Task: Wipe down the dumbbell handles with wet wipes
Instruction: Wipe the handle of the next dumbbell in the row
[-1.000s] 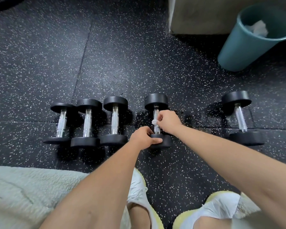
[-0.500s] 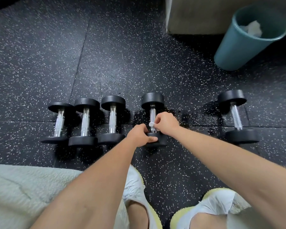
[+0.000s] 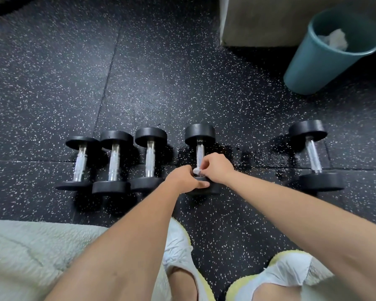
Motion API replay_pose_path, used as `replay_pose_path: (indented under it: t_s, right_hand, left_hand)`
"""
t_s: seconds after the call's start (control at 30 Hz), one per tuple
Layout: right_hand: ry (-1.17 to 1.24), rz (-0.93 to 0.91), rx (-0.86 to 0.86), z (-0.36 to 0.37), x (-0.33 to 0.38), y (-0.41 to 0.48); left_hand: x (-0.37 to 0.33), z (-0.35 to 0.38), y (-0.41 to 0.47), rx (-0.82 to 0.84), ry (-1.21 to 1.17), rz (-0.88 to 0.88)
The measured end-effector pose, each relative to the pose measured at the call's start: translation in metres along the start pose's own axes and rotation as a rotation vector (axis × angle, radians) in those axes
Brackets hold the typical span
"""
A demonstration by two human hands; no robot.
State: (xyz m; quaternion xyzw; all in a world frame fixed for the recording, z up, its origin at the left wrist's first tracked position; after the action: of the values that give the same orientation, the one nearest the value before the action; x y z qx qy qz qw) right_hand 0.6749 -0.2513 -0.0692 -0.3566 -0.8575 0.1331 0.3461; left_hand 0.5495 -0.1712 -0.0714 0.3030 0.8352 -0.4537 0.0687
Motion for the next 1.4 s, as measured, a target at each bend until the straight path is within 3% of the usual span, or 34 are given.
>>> replay_pose_path:
  t_s: [0.1,0.27,0.43,0.53,0.7,0.83,0.93,1.1,1.27,1.4]
  right_hand:
    - [-0.017,-0.014,0.081,-0.006,0.000,0.007]
    - [0.192,0.163,-0.348,-0.036,0.005,0.033]
    - [0.261,0.257,-0.433,-0.023,0.013,0.036]
    - [0.219,0.183,-0.386,-0.017,0.007,0.027]
    - [0.121,0.116,-0.168,-0.013,-0.014,0.014]
    - [0.348,0.219,-0.351,-0.031,-0.009,0.029]
    - [0.450,0.307,-0.376,-0.027,0.003,0.039]
    - [0.239,0.179,-0.322,-0.015,0.005,0.027]
    - [0.030,-0.008,-0.077,0.000,-0.009,-0.001]
    - [0.098,0.046,-0.224,-0.025,0.000,0.021]
  left_hand:
    - [0.003,0.002,0.003,0.003,0.019,-0.002]
    - [0.006,0.001,0.002,-0.016,0.043,-0.009]
    - [0.007,0.004,0.004,-0.028,0.051,0.008]
    - [0.011,0.003,0.009,0.004,0.027,0.000]
    - [0.011,0.002,0.009,0.013,0.027,-0.007]
    - [0.011,0.004,0.006,-0.006,0.025,-0.020]
    - [0.010,0.006,0.003,-0.023,0.015,-0.022]
    - [0.013,0.005,0.006,0.010,-0.012,-0.016]
    - [0.015,0.005,0.006,0.013,-0.020,-0.018]
    - [0.013,0.005,0.003,-0.009,-0.026,-0.015]
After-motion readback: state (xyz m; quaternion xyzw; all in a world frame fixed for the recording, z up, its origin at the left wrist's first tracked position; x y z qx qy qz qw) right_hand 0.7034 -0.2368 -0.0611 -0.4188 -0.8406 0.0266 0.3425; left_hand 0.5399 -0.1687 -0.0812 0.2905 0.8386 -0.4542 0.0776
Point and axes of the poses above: each hand's wrist, its own y-axis towards the middle knuckle, its own z-axis out of the palm, x = y × z, the point moved 6 cm from there along y, towards the middle knuckle, and after that the axes turned 2 degrees about -z, right-handed, at the moved point
